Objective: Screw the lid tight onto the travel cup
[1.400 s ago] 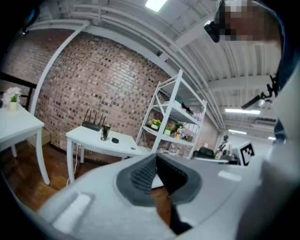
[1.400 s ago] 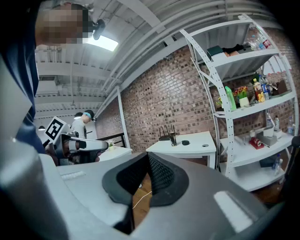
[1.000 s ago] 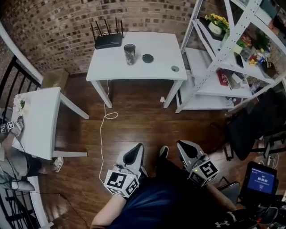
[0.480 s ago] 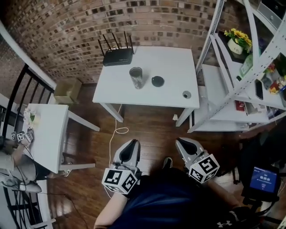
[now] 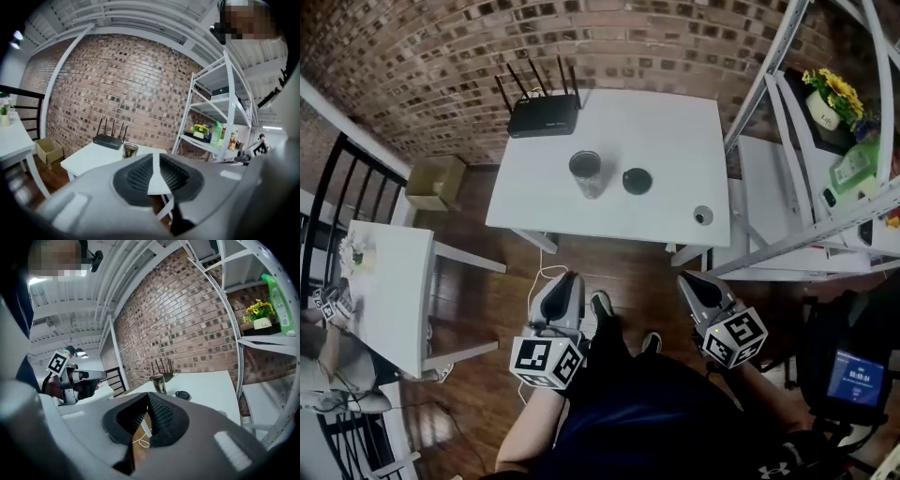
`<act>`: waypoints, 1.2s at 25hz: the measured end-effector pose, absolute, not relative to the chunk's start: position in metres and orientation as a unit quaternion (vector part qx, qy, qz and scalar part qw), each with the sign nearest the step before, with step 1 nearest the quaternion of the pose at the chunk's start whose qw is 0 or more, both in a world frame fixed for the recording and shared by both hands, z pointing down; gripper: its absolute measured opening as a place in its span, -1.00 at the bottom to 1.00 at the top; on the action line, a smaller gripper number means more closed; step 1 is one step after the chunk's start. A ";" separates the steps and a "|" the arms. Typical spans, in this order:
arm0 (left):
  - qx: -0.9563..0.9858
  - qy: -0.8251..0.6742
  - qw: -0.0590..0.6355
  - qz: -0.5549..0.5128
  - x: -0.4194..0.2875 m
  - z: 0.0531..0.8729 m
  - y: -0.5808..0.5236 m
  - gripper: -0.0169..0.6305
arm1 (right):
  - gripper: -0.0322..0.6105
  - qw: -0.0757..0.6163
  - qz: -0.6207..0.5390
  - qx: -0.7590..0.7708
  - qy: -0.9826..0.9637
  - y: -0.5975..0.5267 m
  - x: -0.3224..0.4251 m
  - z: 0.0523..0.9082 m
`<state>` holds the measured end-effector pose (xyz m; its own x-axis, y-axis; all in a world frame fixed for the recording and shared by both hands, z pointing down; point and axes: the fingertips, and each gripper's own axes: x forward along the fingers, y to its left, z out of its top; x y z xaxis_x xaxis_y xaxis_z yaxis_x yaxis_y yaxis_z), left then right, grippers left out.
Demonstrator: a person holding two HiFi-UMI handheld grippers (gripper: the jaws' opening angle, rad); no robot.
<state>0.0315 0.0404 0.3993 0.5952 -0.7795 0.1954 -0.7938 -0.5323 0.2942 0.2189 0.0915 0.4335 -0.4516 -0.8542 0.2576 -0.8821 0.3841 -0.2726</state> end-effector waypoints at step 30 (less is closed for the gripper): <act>0.891 -0.347 0.106 0.272 0.091 0.593 -0.197 0.05 | 0.15 0.446 0.195 0.402 -0.776 -0.213 0.241 0.660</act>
<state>0.0910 -0.1965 0.5935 0.6113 -0.5603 0.5589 -0.6754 -0.7375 -0.0007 0.2411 -0.2133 0.6605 -0.2803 -0.4501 0.8479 -0.7968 0.6016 0.0559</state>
